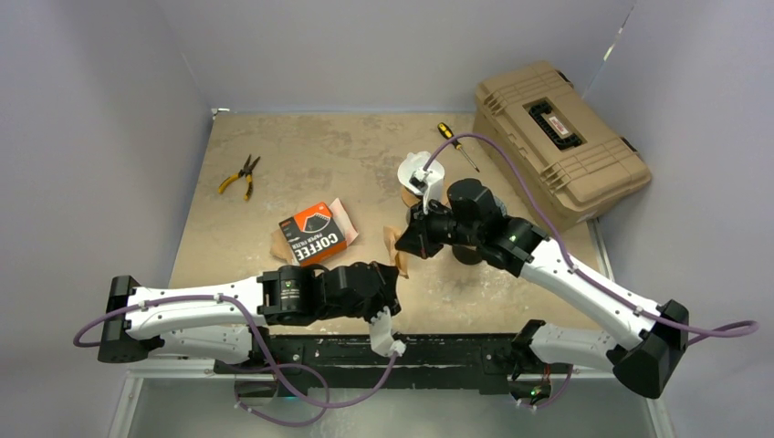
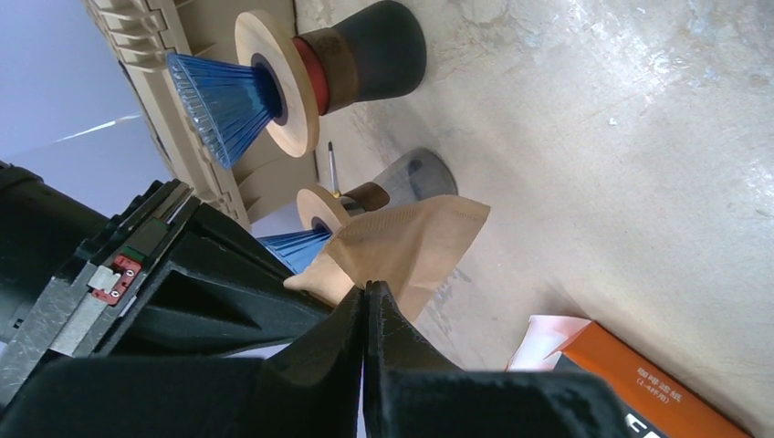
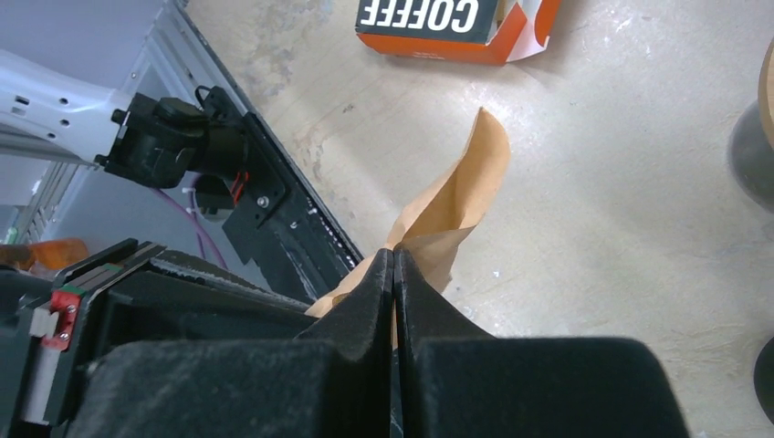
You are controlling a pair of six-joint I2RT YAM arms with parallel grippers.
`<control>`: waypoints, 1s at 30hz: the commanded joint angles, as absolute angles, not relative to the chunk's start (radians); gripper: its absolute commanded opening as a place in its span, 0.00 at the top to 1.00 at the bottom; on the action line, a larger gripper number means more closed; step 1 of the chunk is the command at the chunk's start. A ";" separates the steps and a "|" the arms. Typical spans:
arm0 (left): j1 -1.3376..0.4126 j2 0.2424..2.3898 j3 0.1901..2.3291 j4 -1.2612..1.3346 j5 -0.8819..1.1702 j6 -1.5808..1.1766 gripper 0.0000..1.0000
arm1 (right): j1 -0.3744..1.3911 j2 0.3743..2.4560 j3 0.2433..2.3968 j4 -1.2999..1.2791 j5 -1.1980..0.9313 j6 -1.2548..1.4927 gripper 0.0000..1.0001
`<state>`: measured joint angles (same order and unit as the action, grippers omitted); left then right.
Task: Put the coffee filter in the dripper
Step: Place the coffee filter in the coffee dripper.
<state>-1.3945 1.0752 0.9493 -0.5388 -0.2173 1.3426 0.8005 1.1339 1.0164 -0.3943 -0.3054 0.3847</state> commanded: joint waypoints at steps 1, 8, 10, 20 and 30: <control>-1.399 1.068 0.977 -0.463 -0.230 1.283 0.92 | 0.804 1.087 1.051 -0.376 -0.297 0.394 1.00; -1.399 0.995 0.945 -0.219 -0.195 1.074 0.13 | 0.804 1.068 1.074 -0.382 -0.255 0.394 1.00; -1.399 0.970 0.940 -0.141 -0.202 0.960 0.09 | 0.804 1.065 1.083 -0.385 -0.237 0.392 1.00; -1.399 0.891 0.934 0.226 -0.618 0.311 0.01 | 0.794 1.025 1.165 -0.429 -0.038 0.388 1.00; -1.379 1.047 1.223 -0.147 -0.894 -0.276 0.01 | 0.614 1.044 1.225 -0.501 -0.081 0.375 1.00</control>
<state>-1.3933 1.0199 1.1320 -0.0257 -0.7872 0.0284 0.6979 1.0470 1.1835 -0.4683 -0.0521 0.3901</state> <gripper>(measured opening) 0.990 0.005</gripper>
